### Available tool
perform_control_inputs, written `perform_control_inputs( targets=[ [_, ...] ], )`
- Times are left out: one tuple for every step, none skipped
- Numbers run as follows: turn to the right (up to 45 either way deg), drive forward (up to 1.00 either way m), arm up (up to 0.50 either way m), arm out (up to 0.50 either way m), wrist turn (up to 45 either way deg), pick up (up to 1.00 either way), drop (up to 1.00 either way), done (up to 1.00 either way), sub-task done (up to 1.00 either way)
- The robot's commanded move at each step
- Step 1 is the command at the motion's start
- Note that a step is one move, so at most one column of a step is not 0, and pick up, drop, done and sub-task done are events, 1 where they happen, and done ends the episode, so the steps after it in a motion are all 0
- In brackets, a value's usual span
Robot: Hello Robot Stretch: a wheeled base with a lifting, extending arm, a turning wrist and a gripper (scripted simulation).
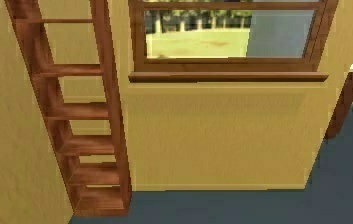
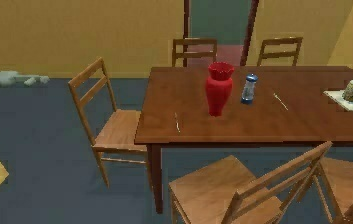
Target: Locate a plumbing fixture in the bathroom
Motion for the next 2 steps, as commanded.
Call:
perform_control_inputs(
  targets=[
    [0.0,0.05,0.00,0.00,0.0,0.00,0.00,0.00,0.00],
    [42.0,0.00,0.00,0.00,0.0,0.00,0.00,0.00,0.00]
  ],
)
